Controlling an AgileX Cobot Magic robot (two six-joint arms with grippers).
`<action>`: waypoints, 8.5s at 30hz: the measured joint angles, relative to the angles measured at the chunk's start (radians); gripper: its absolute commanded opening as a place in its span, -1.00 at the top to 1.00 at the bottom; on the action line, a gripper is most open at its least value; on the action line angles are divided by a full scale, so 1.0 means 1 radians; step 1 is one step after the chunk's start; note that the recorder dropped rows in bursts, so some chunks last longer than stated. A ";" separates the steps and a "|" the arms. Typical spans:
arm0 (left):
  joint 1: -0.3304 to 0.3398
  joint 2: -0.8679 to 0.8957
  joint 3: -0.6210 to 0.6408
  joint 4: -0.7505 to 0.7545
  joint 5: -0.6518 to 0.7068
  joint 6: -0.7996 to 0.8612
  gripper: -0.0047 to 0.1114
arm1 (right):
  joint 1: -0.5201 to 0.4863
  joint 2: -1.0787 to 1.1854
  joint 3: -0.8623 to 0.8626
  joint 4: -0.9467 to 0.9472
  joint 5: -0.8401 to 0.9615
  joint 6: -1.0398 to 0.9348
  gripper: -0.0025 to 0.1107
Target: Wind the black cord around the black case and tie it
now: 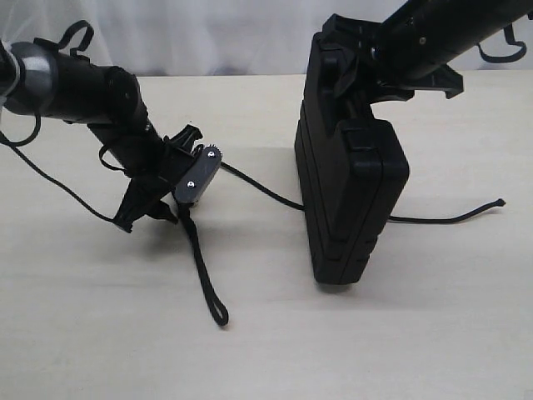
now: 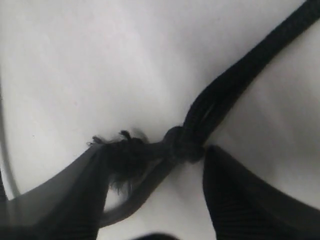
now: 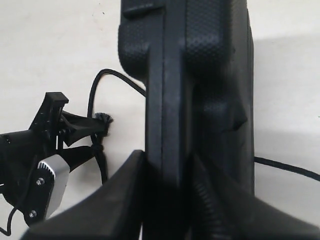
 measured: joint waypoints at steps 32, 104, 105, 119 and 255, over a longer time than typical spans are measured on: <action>0.000 -0.107 0.004 -0.126 0.152 -0.523 0.92 | 0.000 0.000 0.000 0.000 0.000 0.000 0.88; 0.255 -0.162 0.004 -1.229 0.535 -0.386 0.92 | 0.000 0.000 0.000 0.000 -0.001 0.000 0.88; 0.255 -0.162 0.004 -1.224 0.525 -0.388 0.92 | 0.000 0.000 0.000 0.000 -0.001 0.000 0.88; 0.186 -0.162 0.004 -0.998 0.385 -0.472 0.92 | 0.000 0.000 0.000 0.000 -0.001 0.000 0.88; -0.252 -0.241 0.006 -0.940 -0.150 -0.346 0.92 | 0.015 -0.001 -0.043 -0.123 0.132 0.011 0.88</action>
